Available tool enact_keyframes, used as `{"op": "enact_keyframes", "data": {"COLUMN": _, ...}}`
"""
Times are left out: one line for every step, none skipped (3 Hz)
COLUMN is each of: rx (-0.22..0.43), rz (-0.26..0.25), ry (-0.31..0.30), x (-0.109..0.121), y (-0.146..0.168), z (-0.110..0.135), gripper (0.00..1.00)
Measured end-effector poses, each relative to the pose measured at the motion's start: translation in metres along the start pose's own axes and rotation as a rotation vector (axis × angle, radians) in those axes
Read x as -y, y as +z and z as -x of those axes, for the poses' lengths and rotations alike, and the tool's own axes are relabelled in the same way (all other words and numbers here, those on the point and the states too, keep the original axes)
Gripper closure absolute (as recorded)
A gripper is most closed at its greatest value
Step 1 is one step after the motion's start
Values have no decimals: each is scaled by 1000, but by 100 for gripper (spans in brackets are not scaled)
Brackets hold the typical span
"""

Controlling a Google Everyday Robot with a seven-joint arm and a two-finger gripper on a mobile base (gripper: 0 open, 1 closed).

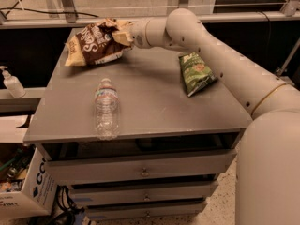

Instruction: Pick brown chip bag

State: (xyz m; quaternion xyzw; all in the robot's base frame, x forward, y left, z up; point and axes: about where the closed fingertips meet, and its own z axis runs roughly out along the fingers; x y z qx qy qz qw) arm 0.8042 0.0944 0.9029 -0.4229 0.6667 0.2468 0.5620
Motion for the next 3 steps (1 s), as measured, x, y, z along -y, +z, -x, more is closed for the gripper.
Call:
{"op": "enact_keyframes", "data": {"rx": 75, "rz": -36, "ry": -19, "x": 7, "y": -16, "z": 31, "gripper": 100}}
{"op": "enact_keyframes", "data": {"rx": 151, "rz": -94, "ry": -19, "x": 19, "y": -34, "z": 60, "gripper": 100}}
{"op": "enact_keyframes", "data": {"rx": 159, "rz": -102, "ry": -17, "x": 20, "y": -34, "z": 62, "gripper": 100}}
